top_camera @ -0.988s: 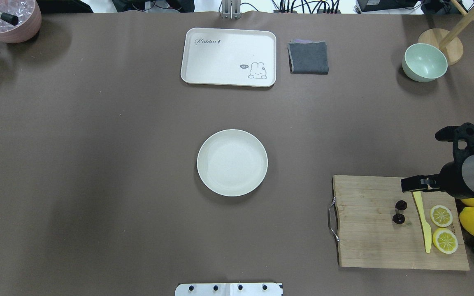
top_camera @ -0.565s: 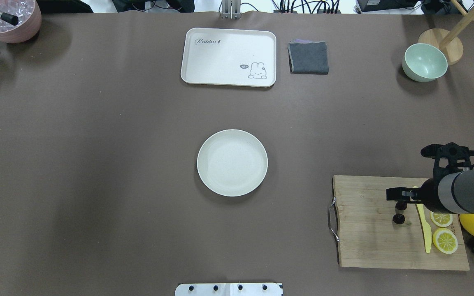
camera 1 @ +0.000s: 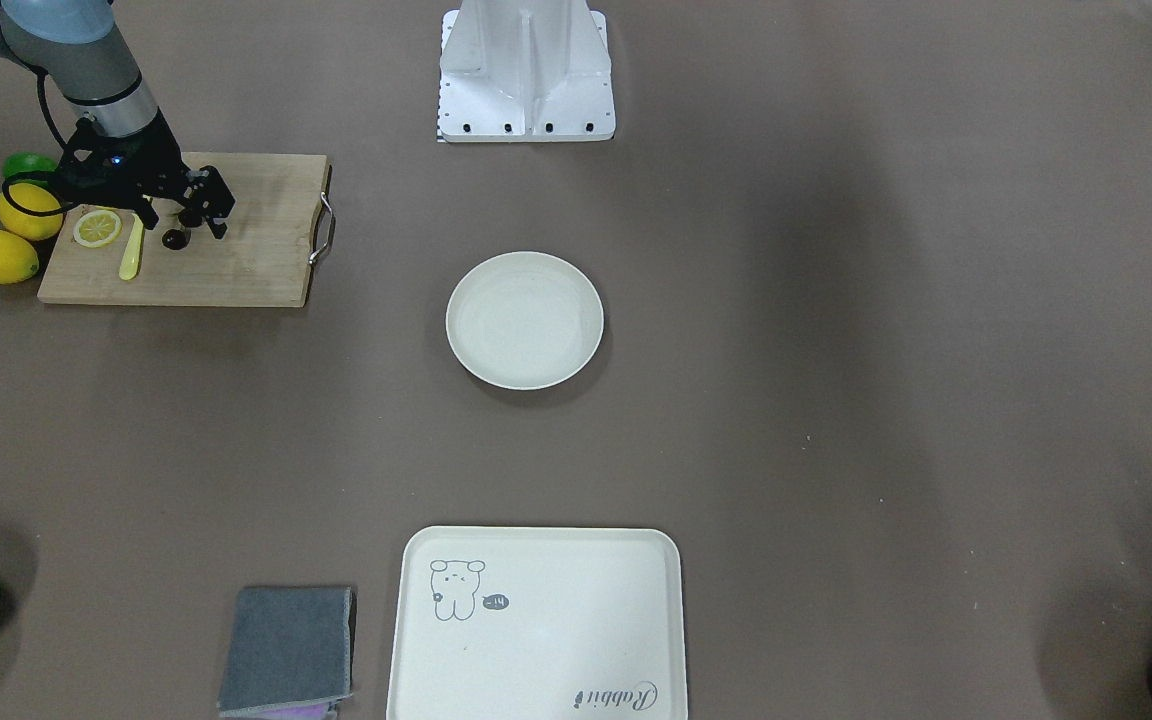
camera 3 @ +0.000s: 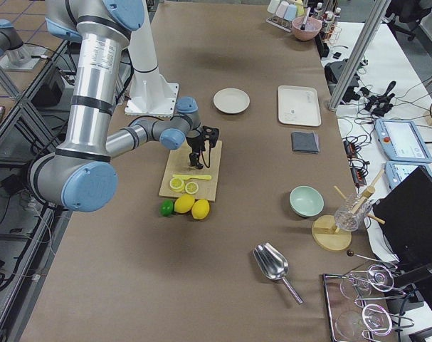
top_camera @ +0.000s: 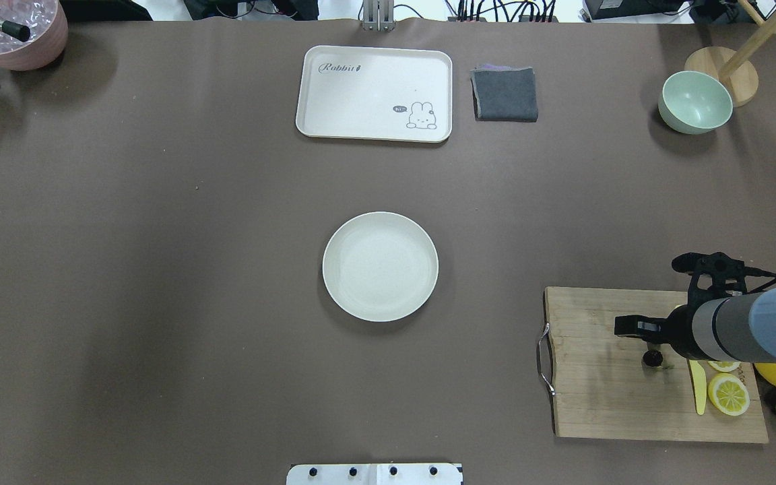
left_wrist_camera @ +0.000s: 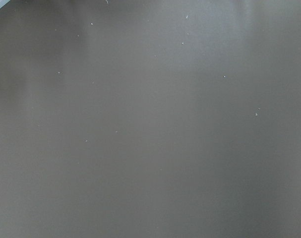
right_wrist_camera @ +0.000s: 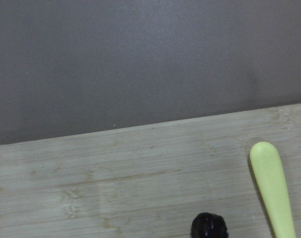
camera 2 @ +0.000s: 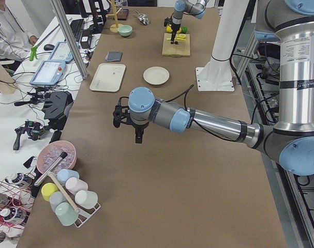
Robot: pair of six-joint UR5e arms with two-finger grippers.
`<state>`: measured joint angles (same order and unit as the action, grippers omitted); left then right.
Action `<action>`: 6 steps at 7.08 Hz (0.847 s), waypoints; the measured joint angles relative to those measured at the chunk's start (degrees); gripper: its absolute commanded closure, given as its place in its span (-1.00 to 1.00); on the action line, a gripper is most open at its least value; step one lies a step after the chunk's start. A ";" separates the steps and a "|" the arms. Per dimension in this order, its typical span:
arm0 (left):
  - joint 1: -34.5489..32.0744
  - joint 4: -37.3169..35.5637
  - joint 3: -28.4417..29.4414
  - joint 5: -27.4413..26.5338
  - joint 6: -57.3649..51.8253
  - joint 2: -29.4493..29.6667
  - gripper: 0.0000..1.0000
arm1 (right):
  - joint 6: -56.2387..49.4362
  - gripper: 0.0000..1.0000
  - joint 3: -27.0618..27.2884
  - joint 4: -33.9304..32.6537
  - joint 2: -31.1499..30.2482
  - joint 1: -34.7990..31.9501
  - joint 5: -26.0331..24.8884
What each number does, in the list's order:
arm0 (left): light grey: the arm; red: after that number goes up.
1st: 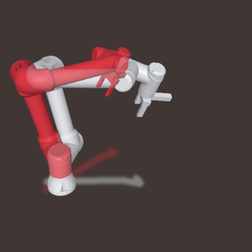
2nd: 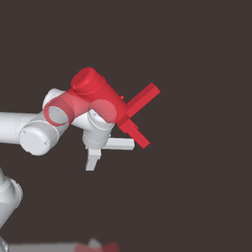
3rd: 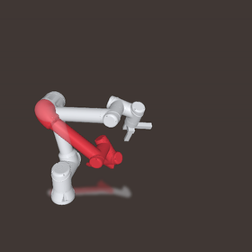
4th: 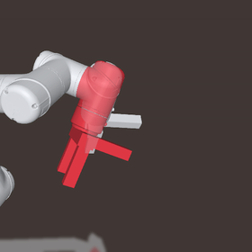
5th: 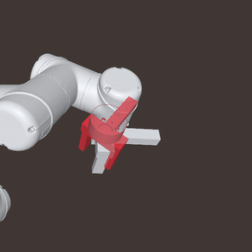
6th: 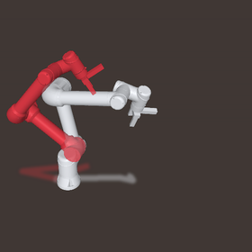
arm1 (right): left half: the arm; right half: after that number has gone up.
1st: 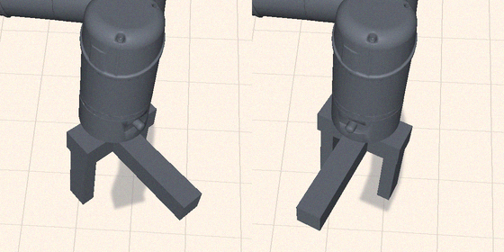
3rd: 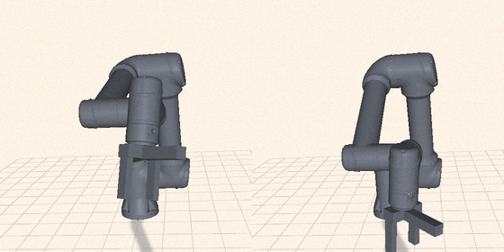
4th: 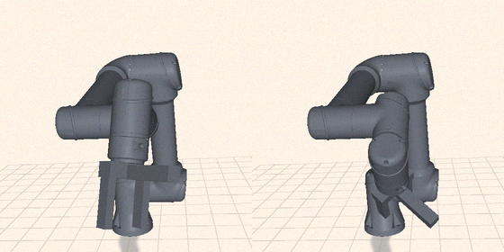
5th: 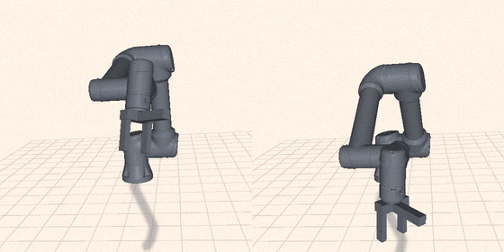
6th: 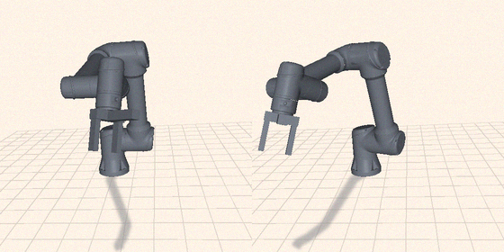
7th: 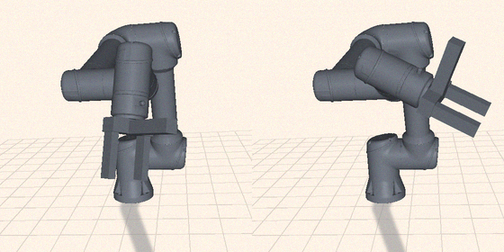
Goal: Place red cherry on plate
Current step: 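Lower the right gripper and grasp the cherries by their stems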
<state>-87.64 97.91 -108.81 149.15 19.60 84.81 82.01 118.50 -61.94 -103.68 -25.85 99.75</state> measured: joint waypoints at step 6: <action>-1.18 0.00 -0.05 -0.08 0.00 -0.55 -0.95 | -0.12 1.00 -1.35 2.19 -0.55 0.69 -0.27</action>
<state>-88.82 97.91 -108.86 149.07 19.60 84.26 81.89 117.15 -59.75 -104.23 -25.15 99.49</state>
